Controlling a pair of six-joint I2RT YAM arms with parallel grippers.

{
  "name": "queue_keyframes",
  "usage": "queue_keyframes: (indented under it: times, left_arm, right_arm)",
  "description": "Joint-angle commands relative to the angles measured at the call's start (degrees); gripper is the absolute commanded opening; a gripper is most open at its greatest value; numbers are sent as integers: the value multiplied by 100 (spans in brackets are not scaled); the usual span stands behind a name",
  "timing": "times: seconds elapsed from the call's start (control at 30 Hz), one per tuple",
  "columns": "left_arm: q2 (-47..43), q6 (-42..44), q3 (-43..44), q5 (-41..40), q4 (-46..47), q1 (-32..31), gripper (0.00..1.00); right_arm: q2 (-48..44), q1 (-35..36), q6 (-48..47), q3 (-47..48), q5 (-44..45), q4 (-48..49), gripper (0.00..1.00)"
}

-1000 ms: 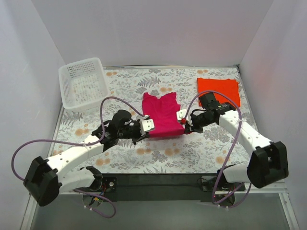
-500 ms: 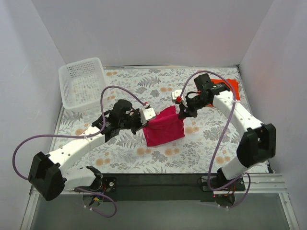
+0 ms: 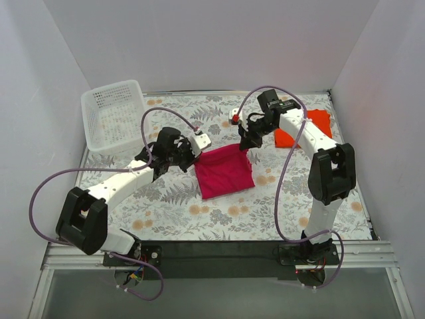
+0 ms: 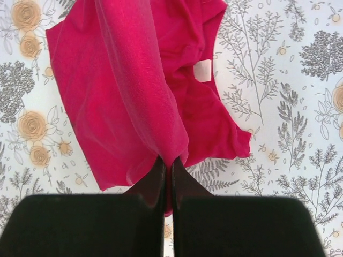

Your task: Fold and stack the t-shirts

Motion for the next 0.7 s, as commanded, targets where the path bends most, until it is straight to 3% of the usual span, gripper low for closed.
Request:
queue_keyframes:
  times: [0.0, 0.4, 0.5, 0.63, 0.67]
  left_arm:
    - [300, 35, 313, 192, 179, 102, 0]
    - [1374, -325, 840, -98, 645, 409, 0]
    - [1699, -526, 972, -343, 794, 462, 1]
    - [1954, -1114, 1210, -1079, 1120, 515, 33]
    - [1911, -1351, 1236, -1204, 1311, 541, 54]
  right_arm:
    - [279, -56, 273, 375, 126, 145, 1]
    - [1061, -56, 1019, 911, 504, 602, 1]
    - [1176, -64, 1755, 912, 863, 1206, 18]
    - [957, -56, 3212, 385, 1900, 2726, 31]
    - [887, -47, 3435, 289, 2146, 3303, 34]
